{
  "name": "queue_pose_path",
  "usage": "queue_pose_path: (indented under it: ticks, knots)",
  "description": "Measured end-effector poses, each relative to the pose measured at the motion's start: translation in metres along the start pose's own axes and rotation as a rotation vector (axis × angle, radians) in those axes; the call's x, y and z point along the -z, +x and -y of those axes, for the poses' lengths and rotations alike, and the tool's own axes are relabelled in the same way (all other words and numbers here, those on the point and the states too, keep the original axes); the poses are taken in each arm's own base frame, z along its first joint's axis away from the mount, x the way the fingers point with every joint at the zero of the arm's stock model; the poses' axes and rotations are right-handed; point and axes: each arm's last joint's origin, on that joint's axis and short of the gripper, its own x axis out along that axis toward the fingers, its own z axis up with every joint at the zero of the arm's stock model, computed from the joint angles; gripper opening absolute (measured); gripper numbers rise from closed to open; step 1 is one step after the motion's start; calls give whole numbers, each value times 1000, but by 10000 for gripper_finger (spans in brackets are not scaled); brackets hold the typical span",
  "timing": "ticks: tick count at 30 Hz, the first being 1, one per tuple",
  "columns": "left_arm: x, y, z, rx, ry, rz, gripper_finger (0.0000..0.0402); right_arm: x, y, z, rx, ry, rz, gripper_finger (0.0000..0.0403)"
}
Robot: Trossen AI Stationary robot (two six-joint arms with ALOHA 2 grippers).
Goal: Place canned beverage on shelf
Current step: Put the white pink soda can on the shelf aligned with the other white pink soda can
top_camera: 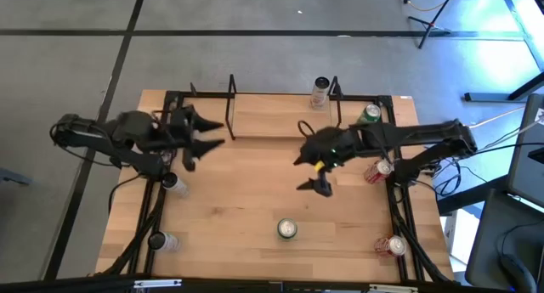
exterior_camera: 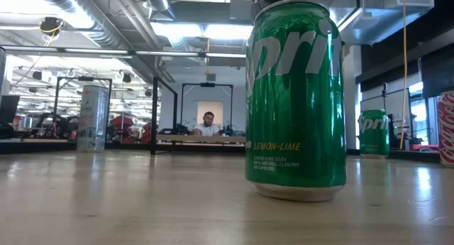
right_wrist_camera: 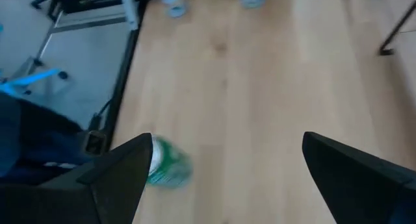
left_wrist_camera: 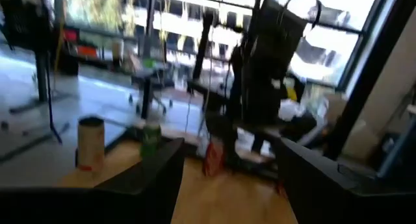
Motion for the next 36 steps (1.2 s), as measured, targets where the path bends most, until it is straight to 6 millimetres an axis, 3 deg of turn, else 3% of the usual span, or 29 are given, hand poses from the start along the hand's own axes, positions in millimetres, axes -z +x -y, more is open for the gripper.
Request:
queue_pose_path:
  ticks: [8, 17, 22, 30, 36]
  knots:
    - [-5, 15, 42, 45, -61, -337, 235, 12, -14, -36, 19, -13, -2, 380]
    - [-10, 15, 95, 55, -144, -637, 235, 24, -16, -62, 50, -30, -32, 380]
    - [-2, 13, 121, 26, -167, -812, 235, 28, -16, -72, 78, -57, -22, 380]
    - [23, -6, 143, -64, -235, -1044, 235, 29, -16, -73, 83, -59, -20, 380]
    - [29, -30, 153, -102, -281, -1120, 235, 29, -16, -73, 83, -68, -21, 380]
